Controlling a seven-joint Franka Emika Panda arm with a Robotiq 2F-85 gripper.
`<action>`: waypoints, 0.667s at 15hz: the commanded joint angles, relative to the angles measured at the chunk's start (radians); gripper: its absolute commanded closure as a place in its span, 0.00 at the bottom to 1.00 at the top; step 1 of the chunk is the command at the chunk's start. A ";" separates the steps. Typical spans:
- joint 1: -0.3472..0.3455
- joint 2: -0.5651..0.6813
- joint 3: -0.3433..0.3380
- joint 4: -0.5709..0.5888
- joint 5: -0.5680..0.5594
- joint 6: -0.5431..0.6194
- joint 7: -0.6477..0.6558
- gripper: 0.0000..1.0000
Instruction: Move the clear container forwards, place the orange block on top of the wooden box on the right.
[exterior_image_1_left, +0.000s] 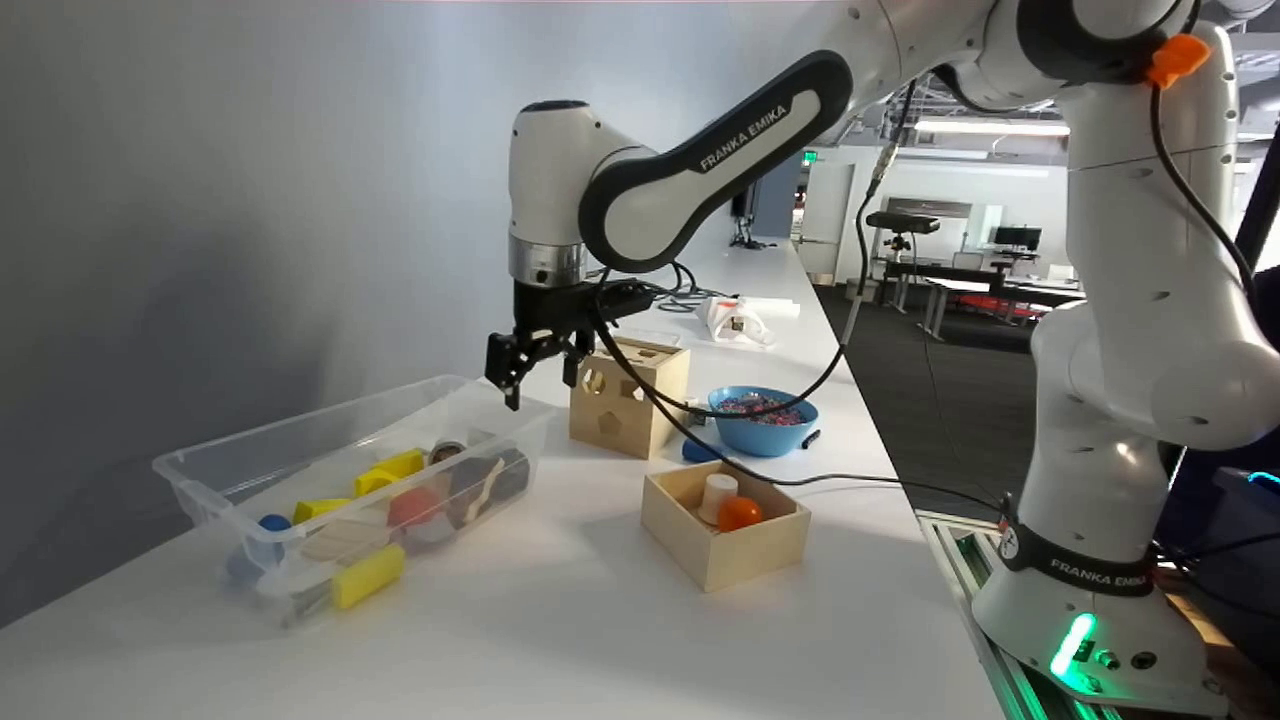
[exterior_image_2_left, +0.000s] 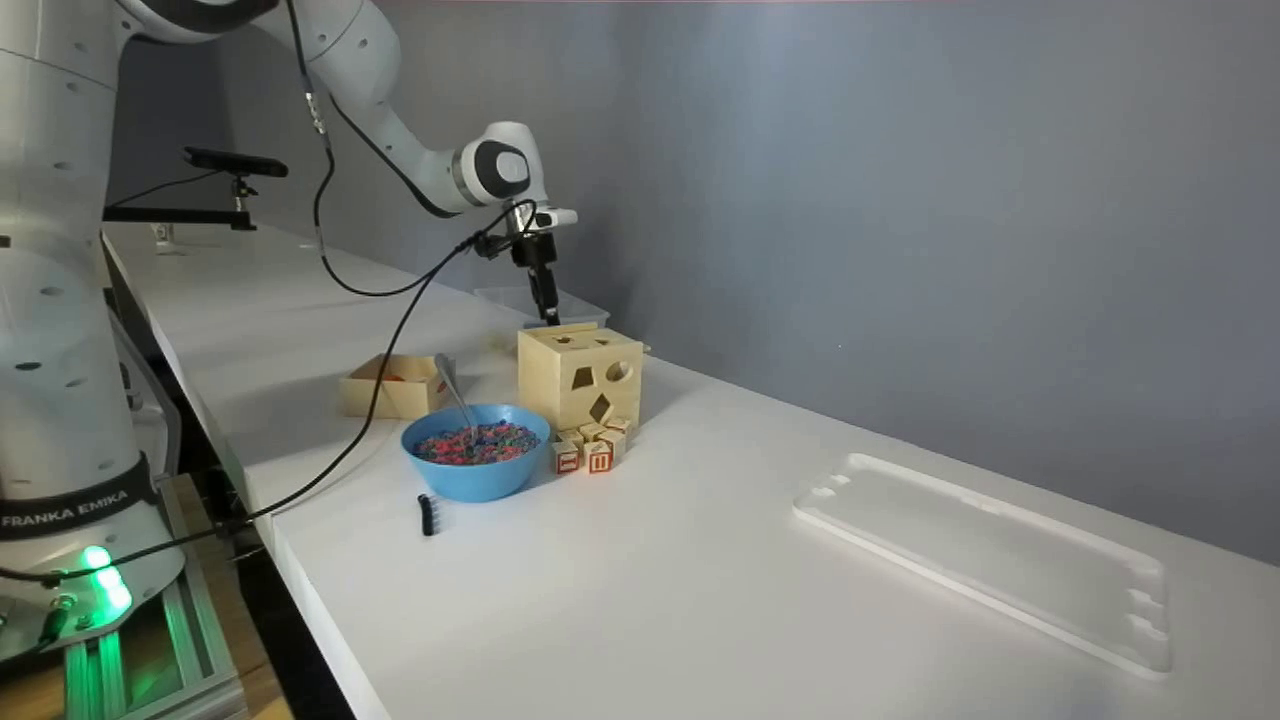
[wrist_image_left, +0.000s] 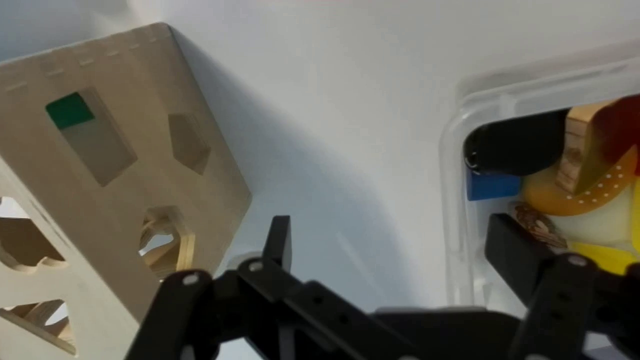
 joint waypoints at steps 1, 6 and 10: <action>0.043 -0.008 -0.044 -0.007 0.011 0.011 -0.015 0.00; 0.049 0.037 -0.056 0.006 0.048 0.025 -0.088 0.26; 0.056 0.060 -0.052 0.008 0.110 0.040 -0.149 0.56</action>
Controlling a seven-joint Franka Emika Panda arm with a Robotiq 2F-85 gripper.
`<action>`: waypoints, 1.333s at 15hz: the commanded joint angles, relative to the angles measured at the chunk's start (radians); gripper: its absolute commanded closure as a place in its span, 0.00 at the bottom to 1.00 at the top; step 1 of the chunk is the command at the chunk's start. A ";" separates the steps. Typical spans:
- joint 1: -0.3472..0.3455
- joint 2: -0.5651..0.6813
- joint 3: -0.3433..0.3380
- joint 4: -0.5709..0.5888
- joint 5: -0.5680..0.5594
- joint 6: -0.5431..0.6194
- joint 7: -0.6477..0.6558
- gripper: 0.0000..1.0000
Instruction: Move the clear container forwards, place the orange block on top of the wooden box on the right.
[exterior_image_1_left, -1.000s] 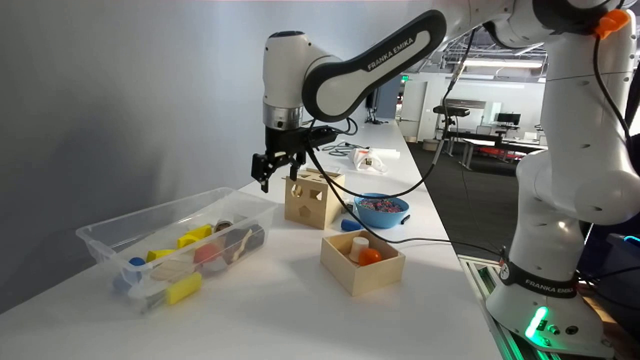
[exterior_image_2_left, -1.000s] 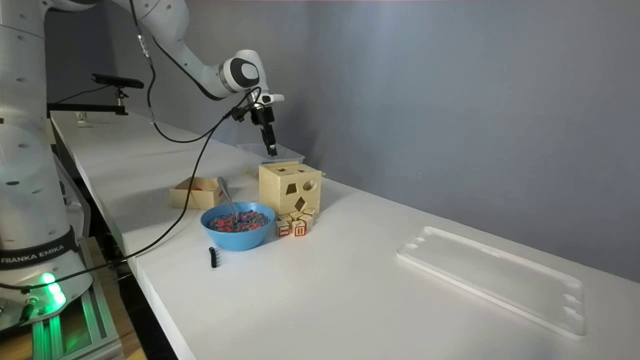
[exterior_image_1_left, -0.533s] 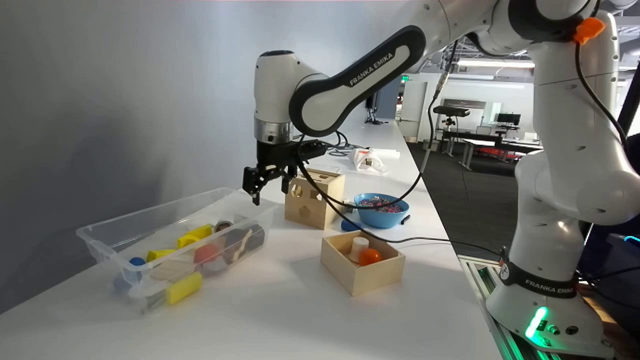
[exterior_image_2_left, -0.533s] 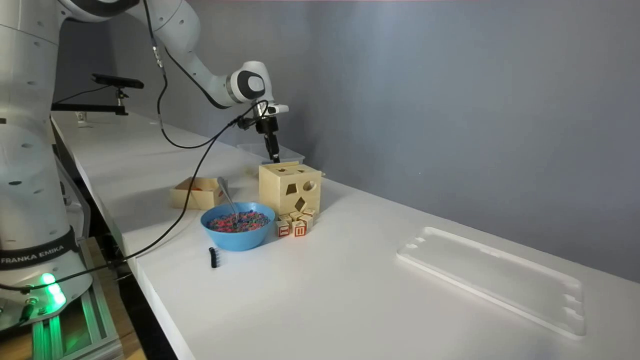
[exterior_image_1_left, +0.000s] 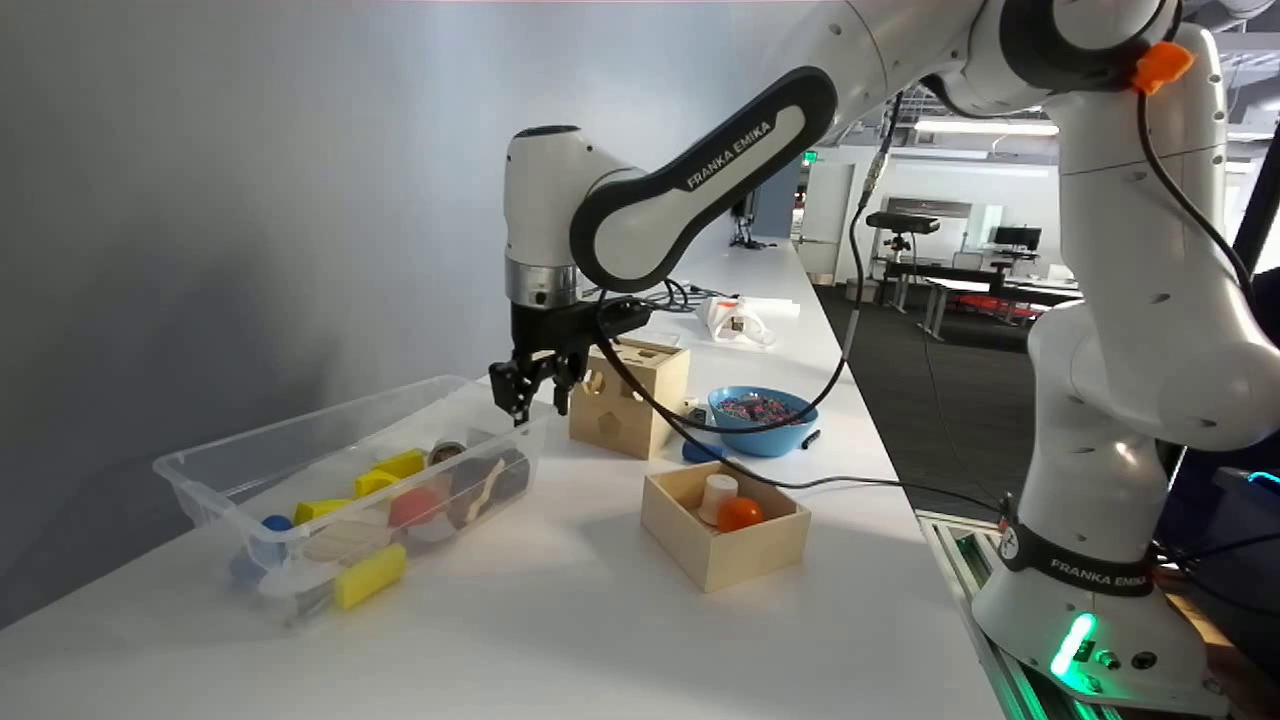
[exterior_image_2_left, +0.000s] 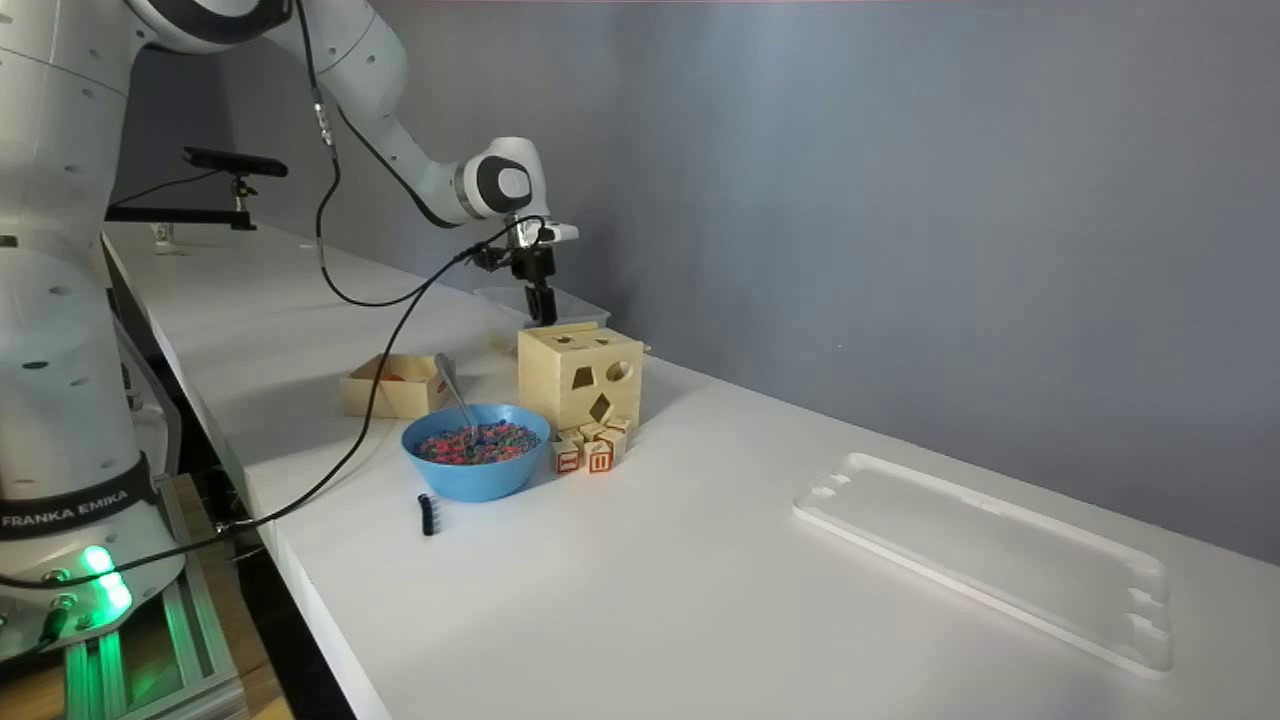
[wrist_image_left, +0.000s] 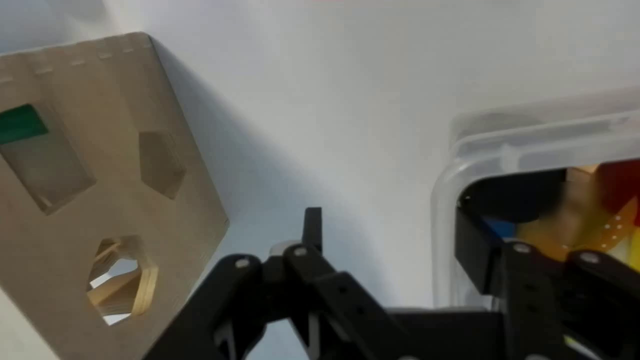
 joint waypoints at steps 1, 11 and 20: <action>0.018 0.019 -0.013 0.006 0.074 0.025 -0.074 0.62; 0.019 -0.066 0.000 -0.066 0.091 -0.076 -0.479 0.97; -0.019 -0.143 -0.002 -0.139 0.058 -0.155 -0.859 0.68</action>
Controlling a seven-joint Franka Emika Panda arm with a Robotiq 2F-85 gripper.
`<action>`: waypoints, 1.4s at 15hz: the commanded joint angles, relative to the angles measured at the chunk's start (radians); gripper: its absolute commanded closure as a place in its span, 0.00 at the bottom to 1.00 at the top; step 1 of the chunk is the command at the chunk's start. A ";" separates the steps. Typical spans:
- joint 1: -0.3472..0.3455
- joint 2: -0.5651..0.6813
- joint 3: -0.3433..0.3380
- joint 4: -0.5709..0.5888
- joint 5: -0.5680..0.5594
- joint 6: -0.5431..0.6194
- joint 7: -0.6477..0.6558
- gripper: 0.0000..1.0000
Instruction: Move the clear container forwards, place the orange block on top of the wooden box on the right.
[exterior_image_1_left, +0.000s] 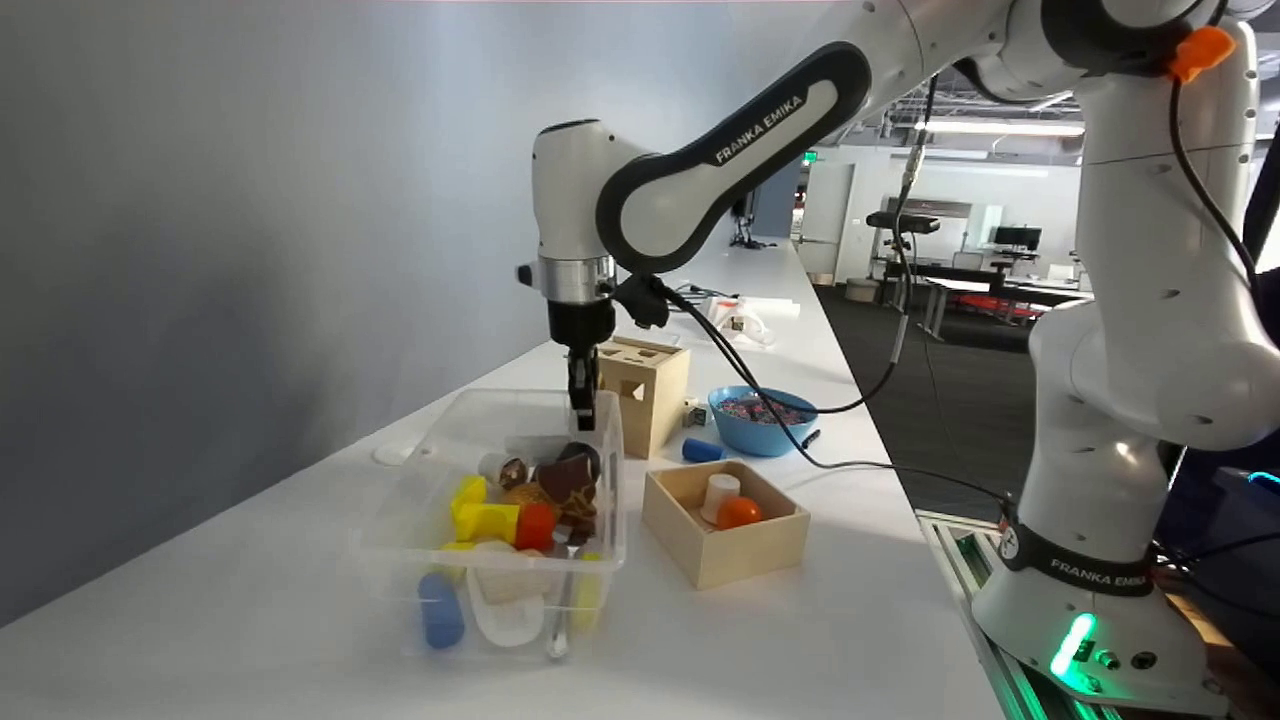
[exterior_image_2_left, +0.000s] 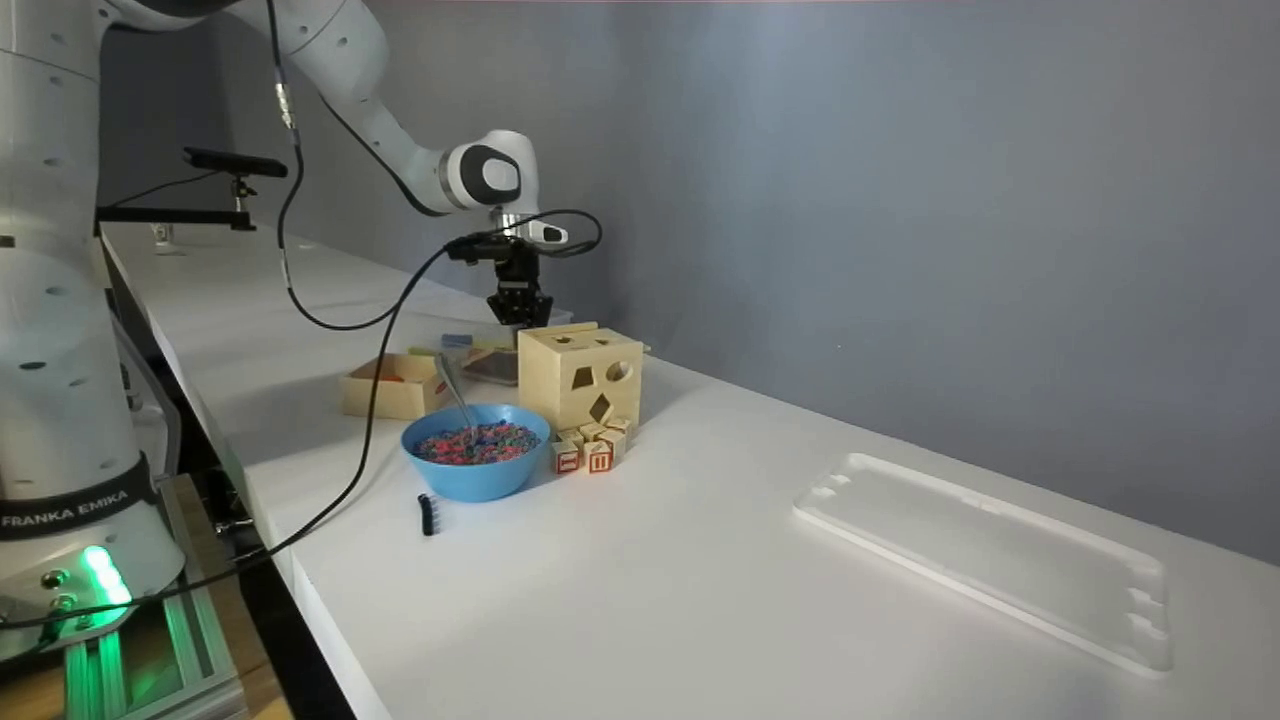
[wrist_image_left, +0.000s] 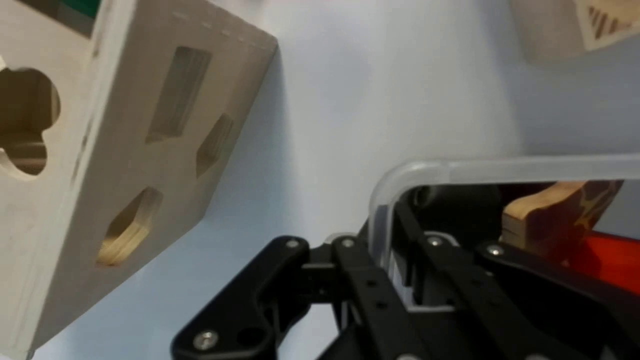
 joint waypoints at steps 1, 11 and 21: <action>-0.003 -0.046 -0.003 -0.042 -0.022 -0.040 -0.065 0.67; 0.062 -0.202 0.026 -0.100 -0.061 0.097 0.355 0.01; 0.106 -0.063 0.085 -0.030 -0.111 0.051 0.624 0.00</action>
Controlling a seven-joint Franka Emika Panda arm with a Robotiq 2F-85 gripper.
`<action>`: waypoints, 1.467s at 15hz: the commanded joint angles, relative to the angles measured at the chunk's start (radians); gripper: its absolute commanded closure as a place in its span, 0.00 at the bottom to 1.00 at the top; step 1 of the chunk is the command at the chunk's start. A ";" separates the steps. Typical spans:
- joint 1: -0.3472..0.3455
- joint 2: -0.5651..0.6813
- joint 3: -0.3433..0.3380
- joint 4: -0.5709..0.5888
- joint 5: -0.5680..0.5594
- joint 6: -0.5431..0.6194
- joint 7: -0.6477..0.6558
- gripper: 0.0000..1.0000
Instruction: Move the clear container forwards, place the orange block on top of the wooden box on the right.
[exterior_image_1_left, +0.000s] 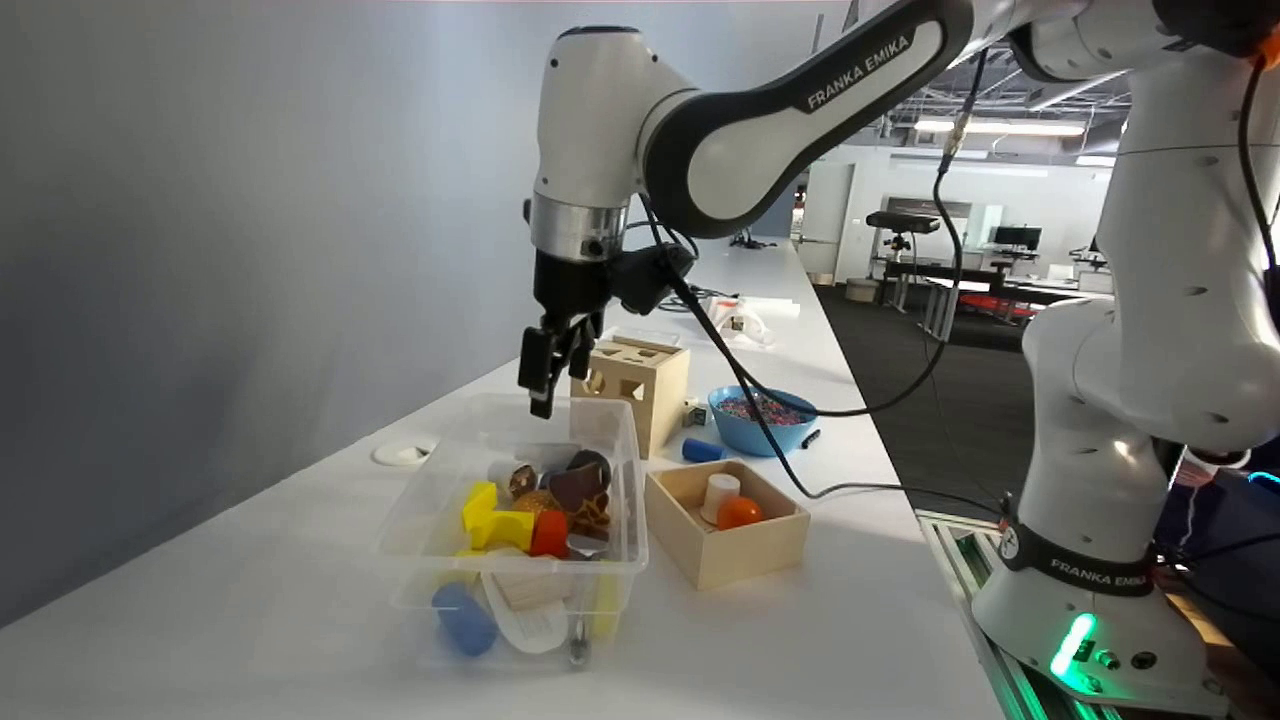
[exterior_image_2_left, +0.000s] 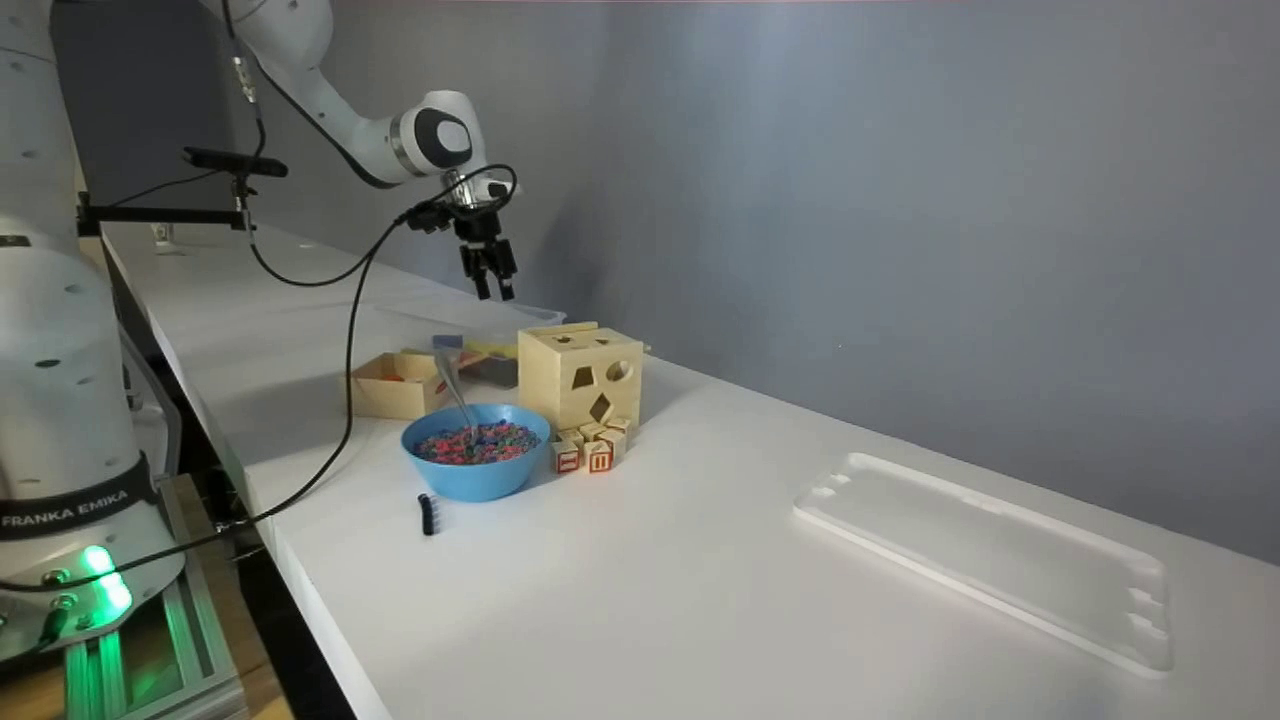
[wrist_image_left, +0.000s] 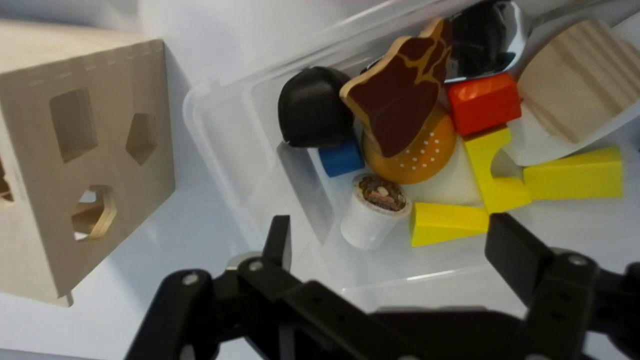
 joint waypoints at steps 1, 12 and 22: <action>0.026 0.086 0.003 0.030 -0.032 -0.020 0.093 0.00; 0.029 0.127 0.024 -0.006 0.118 0.135 -0.185 0.00; 0.026 0.235 0.038 0.005 0.285 0.133 -0.385 0.00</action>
